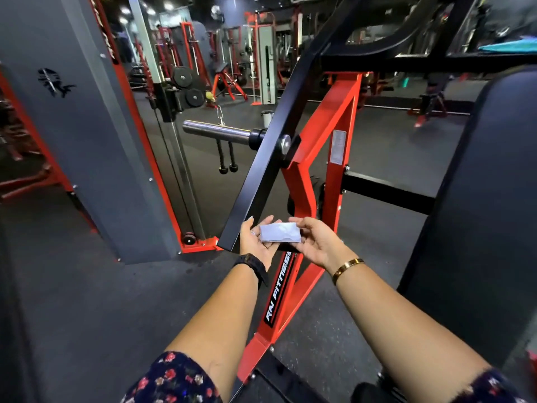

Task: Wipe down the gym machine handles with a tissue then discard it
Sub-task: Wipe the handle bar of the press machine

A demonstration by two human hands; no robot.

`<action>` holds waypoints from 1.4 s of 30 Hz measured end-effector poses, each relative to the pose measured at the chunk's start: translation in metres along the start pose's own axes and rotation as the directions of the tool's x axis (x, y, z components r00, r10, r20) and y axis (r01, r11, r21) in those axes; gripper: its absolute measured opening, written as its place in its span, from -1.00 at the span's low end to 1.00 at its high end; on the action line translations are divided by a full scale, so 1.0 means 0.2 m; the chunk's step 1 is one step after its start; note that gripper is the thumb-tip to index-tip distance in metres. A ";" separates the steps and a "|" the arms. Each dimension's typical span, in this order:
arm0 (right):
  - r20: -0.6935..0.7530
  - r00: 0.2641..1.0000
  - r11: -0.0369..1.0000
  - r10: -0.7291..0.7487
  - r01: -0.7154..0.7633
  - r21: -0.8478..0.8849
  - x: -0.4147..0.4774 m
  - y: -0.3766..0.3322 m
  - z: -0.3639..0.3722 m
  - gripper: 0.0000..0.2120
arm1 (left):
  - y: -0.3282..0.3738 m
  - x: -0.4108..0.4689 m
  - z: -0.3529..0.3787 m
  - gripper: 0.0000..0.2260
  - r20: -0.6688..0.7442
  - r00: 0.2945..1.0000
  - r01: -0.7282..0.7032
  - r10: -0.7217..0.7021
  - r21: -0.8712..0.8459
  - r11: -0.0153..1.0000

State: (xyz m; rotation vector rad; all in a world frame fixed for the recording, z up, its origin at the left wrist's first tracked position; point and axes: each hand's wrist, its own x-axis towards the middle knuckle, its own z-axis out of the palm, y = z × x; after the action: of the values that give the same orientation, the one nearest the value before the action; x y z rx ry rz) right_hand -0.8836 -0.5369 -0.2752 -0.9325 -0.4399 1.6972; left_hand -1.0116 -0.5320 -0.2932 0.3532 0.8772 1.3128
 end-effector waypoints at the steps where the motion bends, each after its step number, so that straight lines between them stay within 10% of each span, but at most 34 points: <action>1: -0.009 1.000 1.000 -0.012 0.013 0.005 0.02 0.00 0.00 -0.80 | 0.01 0.03 0.00 -0.60 0.013 1.000 0.010 -0.010 0.007 1.000; 20: -0.277 0.912 0.953 -0.302 0.281 -0.112 0.26 0.22 0.25 -0.77 | 0.29 0.38 -0.15 -0.62 0.225 0.932 0.239 -0.284 0.210 0.948; 25: -0.378 0.891 0.966 -0.251 0.254 -0.043 0.26 0.27 0.30 -0.87 | 0.31 0.42 -0.22 -0.72 0.261 0.947 0.062 -0.188 0.423 0.904; 27: -0.428 0.877 0.970 -0.219 0.244 0.002 0.25 0.27 0.30 -0.92 | 0.29 0.47 -0.29 -0.73 0.363 0.932 -0.228 -0.022 0.630 0.742; 29: -0.441 0.873 0.962 -0.206 0.265 0.074 0.24 0.27 0.30 -0.90 | 0.31 0.51 -0.39 -0.56 0.612 0.791 -0.602 -0.005 0.779 0.173; 31: -0.435 0.878 0.945 -0.199 0.290 0.154 0.23 0.26 0.29 -0.86 | 0.29 0.54 -0.45 -0.47 0.730 0.669 -0.728 -0.138 0.609 -0.314; 33: -0.428 0.879 0.939 -0.212 0.305 0.162 0.23 0.27 0.29 -0.87 | 0.26 0.55 -0.48 -0.45 0.807 0.546 -0.749 -0.226 0.348 -0.564; 38: -0.403 0.781 0.876 -0.476 0.383 -0.293 0.30 0.32 0.22 -0.81 | 0.22 0.61 -0.52 -0.39 0.826 0.516 -0.633 -0.228 0.188 -0.751; 42: -0.026 0.606 0.189 -0.795 0.207 -0.960 0.30 0.40 0.18 -0.62 | 0.16 0.66 -0.54 -0.40 0.866 0.468 -0.629 -0.178 0.185 -0.755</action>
State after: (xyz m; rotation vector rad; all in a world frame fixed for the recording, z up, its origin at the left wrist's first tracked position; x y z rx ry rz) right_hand -0.9679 -0.5014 -0.3299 -1.7225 -1.2220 0.2876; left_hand -1.1126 -0.4264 -0.3877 3.1765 1.1554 0.3375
